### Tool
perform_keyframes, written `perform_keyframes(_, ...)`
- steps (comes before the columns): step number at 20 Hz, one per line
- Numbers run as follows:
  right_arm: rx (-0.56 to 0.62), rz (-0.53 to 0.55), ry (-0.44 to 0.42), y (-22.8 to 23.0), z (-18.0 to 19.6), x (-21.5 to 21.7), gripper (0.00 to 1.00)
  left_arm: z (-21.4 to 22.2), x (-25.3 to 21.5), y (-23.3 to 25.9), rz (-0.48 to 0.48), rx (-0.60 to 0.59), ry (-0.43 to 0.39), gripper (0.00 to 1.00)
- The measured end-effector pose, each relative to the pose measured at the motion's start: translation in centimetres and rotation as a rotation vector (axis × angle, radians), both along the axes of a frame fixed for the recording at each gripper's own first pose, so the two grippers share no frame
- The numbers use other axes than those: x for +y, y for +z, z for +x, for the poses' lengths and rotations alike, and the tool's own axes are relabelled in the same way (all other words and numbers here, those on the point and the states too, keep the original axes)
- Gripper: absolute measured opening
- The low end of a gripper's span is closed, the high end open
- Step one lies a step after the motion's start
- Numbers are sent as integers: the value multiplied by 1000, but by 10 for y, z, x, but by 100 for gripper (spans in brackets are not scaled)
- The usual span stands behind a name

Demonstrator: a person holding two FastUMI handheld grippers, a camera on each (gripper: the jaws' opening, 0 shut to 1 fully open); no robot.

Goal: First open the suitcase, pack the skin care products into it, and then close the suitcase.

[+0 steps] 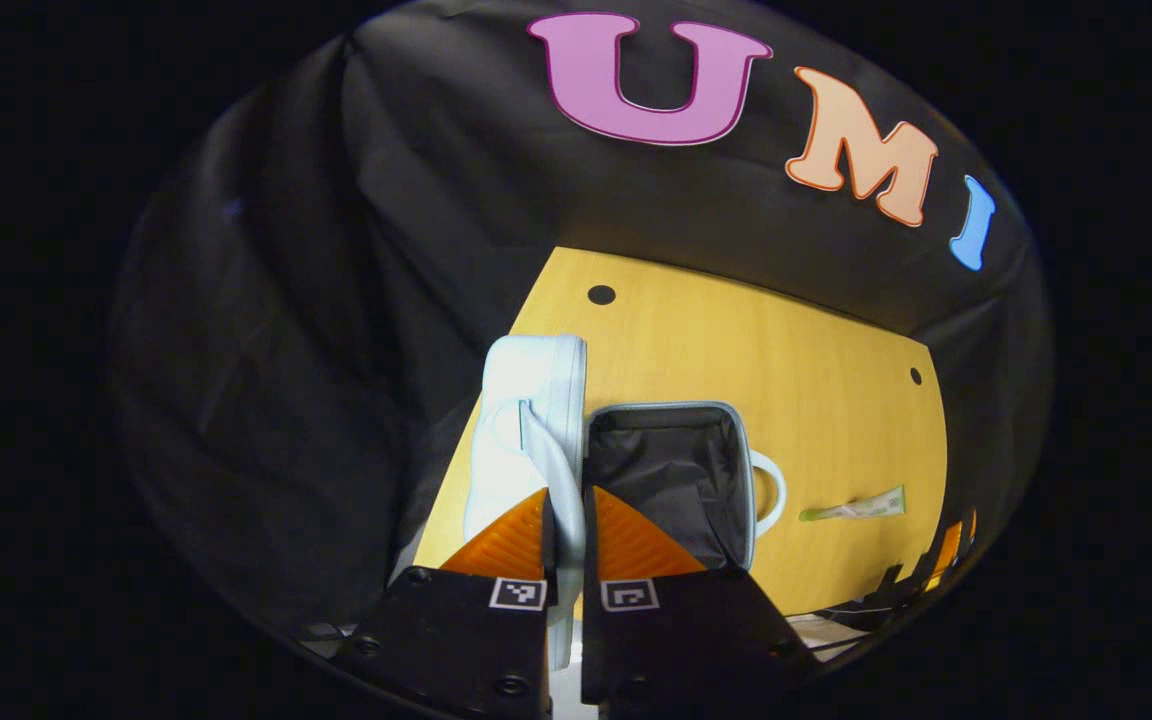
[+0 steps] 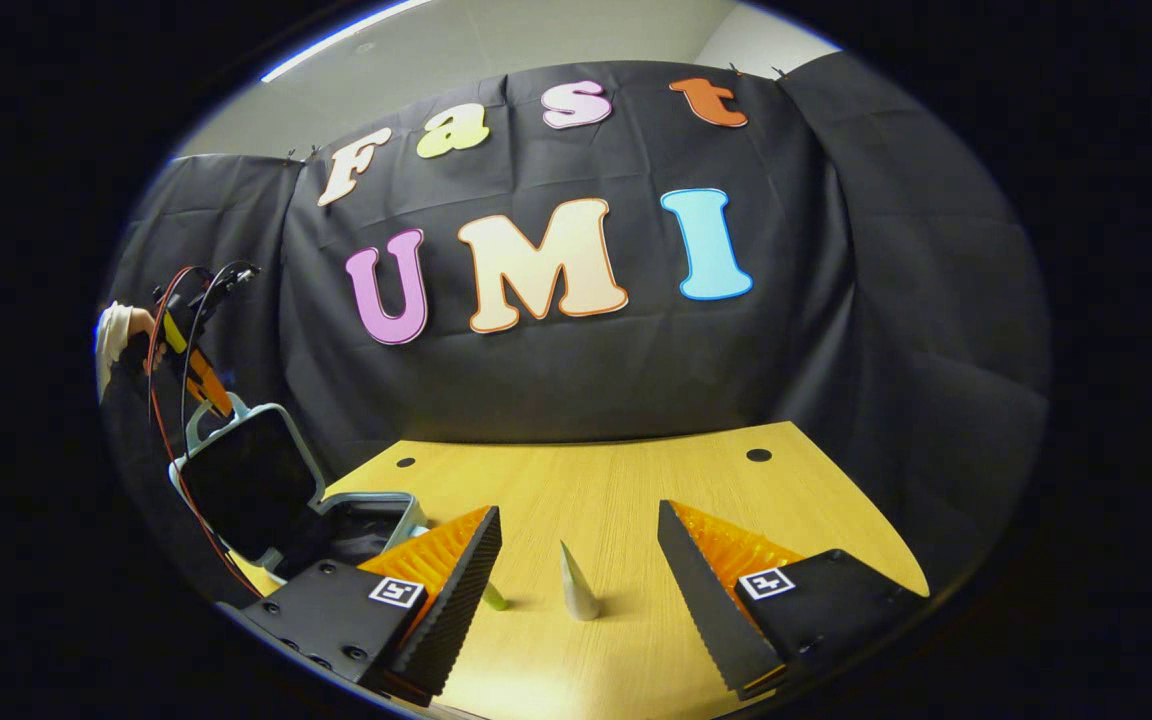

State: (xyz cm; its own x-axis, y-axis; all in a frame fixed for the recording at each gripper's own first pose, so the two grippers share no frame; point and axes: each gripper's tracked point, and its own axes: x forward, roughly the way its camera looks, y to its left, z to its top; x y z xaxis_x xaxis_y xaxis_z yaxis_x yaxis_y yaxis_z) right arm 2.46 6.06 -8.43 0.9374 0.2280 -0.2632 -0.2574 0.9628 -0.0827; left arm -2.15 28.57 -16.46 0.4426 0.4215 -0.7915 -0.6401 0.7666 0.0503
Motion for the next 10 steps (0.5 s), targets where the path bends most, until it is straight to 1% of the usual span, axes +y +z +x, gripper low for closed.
perform_keyframes(1, 1, -3, 0, -1, -2, 3, 98, -8, 10, 1, 9, -3, 7, 6)
perform_keyframes(2, 2, -5, 0, -3, -3, 6, 94, -20, 21, -1, 29, 2, 19, 5)
perform_keyframes(3, 2, -7, 0, -4, -4, 9, 98, -30, 34, -2, 55, 16, 32, 5)
perform_keyframes(4, 1, -9, -3, -4, -6, 12, 94, -39, 46, -7, 76, 42, 45, 4)
perform_keyframes(5, 0, -8, -6, -4, -6, 15, 94, -50, 60, -11, 100, 68, 61, 4)
perform_keyframes(6, 0, -4, -10, -5, -6, 17, 98, -59, 73, -18, 123, 93, 76, 1)
perform_keyframes(7, 2, 0, -15, -6, -7, 21, 98, -68, 87, -26, 143, 114, 91, 4)
perform_keyframes(9, 2, -6, -27, -8, -3, 24, 98, -84, 113, -38, 184, 132, 126, 4)
perform_keyframes(10, 1, -19, -35, -9, -2, 25, 98, -91, 125, -48, 190, 134, 144, 2)
